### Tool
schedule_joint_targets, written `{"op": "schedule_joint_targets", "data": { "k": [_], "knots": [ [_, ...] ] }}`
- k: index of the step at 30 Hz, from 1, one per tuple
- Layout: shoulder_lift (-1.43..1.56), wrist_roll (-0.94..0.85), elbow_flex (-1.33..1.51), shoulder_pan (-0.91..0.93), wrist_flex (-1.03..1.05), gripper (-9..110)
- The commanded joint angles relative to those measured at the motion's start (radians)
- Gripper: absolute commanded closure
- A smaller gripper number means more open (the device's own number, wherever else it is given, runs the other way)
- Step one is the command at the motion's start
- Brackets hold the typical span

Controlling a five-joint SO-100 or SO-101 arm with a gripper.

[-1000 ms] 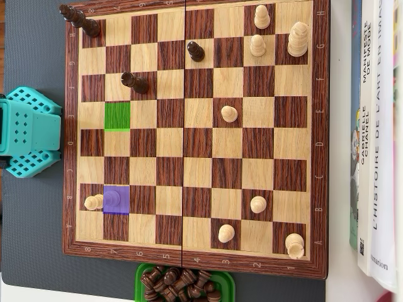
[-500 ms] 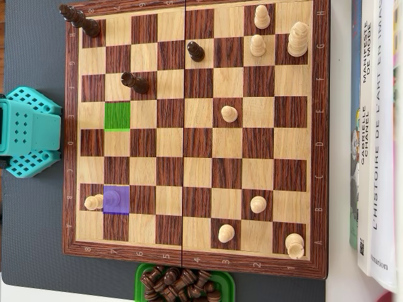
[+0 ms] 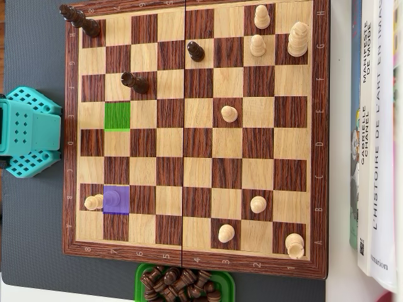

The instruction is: Play chess

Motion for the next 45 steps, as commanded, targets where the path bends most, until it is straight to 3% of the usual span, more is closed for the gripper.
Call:
{"op": "schedule_joint_targets", "data": {
  "k": [1,18,27,38,45],
  "knots": [
    [-0.002,-0.006,0.021,0.002,0.000,85],
    [-0.006,-0.003,0.021,0.003,0.023,85],
    [-0.002,-0.011,0.021,0.005,0.261,86],
    [-0.002,-0.012,-0.009,0.011,0.733,86],
    [-0.002,-0.012,-0.149,0.144,1.062,86]
  ]
}}
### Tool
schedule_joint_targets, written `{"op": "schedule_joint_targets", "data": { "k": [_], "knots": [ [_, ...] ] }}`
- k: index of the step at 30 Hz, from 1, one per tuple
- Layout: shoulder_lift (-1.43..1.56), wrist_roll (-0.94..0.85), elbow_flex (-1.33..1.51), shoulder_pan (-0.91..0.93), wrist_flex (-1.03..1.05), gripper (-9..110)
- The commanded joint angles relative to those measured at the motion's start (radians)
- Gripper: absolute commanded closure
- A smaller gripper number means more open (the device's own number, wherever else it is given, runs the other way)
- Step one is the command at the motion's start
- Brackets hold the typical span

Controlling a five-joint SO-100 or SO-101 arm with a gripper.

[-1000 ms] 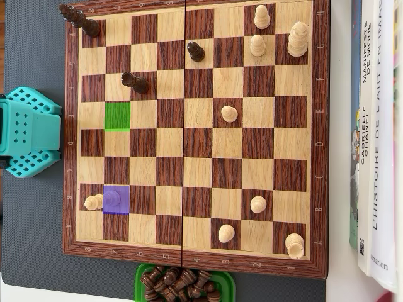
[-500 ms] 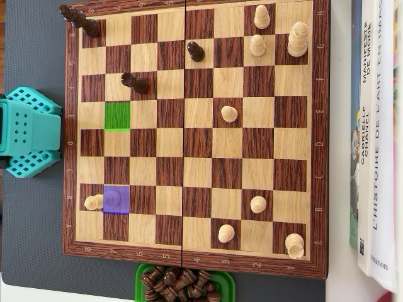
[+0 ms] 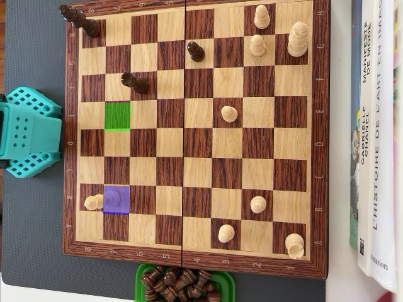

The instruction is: Play chess

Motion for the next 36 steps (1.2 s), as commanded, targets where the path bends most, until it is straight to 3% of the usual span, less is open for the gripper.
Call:
{"op": "schedule_joint_targets", "data": {
  "k": [1,16,25,36],
  "knots": [
    [-0.003,-0.006,-0.094,0.034,0.137,86],
    [-0.009,-0.009,-0.351,0.077,1.358,86],
    [-0.034,-0.132,-0.454,0.184,1.617,85],
    [-0.483,-0.135,-0.804,0.222,2.057,85]
  ]
}}
